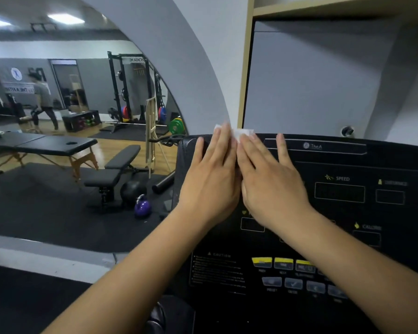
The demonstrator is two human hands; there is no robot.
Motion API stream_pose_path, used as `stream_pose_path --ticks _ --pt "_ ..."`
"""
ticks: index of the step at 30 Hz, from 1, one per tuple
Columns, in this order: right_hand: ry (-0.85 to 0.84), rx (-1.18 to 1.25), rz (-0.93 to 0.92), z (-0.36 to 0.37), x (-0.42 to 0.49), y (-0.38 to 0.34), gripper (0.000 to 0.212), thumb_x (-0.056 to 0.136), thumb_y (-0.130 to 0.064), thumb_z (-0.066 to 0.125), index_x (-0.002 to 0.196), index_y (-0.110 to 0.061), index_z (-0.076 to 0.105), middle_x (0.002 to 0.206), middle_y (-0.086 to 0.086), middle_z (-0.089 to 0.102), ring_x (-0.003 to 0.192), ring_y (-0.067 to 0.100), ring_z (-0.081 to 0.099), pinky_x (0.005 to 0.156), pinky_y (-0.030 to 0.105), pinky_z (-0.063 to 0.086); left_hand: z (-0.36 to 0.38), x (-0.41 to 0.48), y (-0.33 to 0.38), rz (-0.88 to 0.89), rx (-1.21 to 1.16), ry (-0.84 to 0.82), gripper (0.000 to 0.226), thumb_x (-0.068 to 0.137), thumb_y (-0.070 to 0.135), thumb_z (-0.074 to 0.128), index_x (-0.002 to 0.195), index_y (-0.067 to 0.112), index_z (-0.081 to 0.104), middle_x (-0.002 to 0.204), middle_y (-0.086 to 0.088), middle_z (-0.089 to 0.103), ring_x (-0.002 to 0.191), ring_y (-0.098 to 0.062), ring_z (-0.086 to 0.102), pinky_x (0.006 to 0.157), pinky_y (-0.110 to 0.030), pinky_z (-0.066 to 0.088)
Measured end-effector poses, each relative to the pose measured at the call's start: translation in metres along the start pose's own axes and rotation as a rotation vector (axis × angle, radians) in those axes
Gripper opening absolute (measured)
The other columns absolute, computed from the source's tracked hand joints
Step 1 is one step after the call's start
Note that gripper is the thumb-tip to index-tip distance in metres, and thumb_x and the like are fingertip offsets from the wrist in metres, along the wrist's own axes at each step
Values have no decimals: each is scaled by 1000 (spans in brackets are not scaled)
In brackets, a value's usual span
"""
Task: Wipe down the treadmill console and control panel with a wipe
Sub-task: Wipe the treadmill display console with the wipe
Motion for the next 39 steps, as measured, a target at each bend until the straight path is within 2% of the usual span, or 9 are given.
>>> stream_pose_path --ticks 4,8,13,18,20,24,29,35,39 --pt "5 56 -39 18 -36 -7 60 88 -22 36 144 0 36 152 16 34 144 27 24 114 60 12 18 -40 16 27 59 -17 62 97 33 24 151 2 27 160 -20 18 149 -31 12 119 -57 11" --pt "66 77 25 1 -12 5 55 87 -18 38 137 2 45 146 17 44 142 27 31 114 63 14 13 -12 17 25 114 -23 67 98 42 26 154 7 17 162 -15 11 150 -28 4 119 -56 0" --pt "79 166 34 0 -10 20 59 95 -16 41 149 -3 25 158 12 22 147 22 15 118 49 4 11 2 30 34 25 -19 70 99 42 32 156 10 6 163 -12 3 151 -25 -4 121 -51 -2" --pt "91 177 9 15 -47 24 59 90 -23 31 145 -3 35 154 12 32 144 23 25 114 57 15 28 -27 50 32 -47 -35 67 99 40 30 155 8 11 163 -13 8 151 -26 2 120 -54 6" --pt "107 127 44 11 -36 35 58 90 -21 37 144 -2 37 152 13 35 143 24 28 114 59 18 25 -10 54 42 -13 -41 67 100 40 29 156 8 8 163 -12 5 151 -26 -1 119 -57 3" --pt "102 105 112 1 -17 62 59 92 -19 45 146 -1 31 153 15 32 144 25 25 116 57 11 16 28 61 72 39 -64 68 100 42 22 156 11 -1 164 -10 -4 150 -24 -10 118 -59 -1" --pt "88 94 76 13 -61 52 61 87 -25 32 142 0 39 151 16 37 141 27 30 113 56 14 32 -13 82 85 -75 -82 69 99 44 28 156 12 6 164 -7 2 151 -22 -5 118 -56 -3" --pt "72 33 183 -1 -38 81 58 94 -21 42 147 -4 28 158 13 21 148 26 10 116 60 8 19 28 92 151 36 -101 70 93 39 14 156 11 6 164 -8 4 151 -22 -3 117 -61 -6" --pt "46 110 153 3 -51 87 60 93 -22 28 150 -3 22 159 12 20 147 21 12 118 52 4 19 23 102 180 -34 -102 67 96 39 20 156 14 6 164 -6 5 151 -20 -2 118 -58 -5"
Point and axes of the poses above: each hand's wrist, its own x-axis towards the middle knuckle, its own z-axis out of the palm, y = z × x, the point moved 6 cm from there along x, towards the middle knuckle
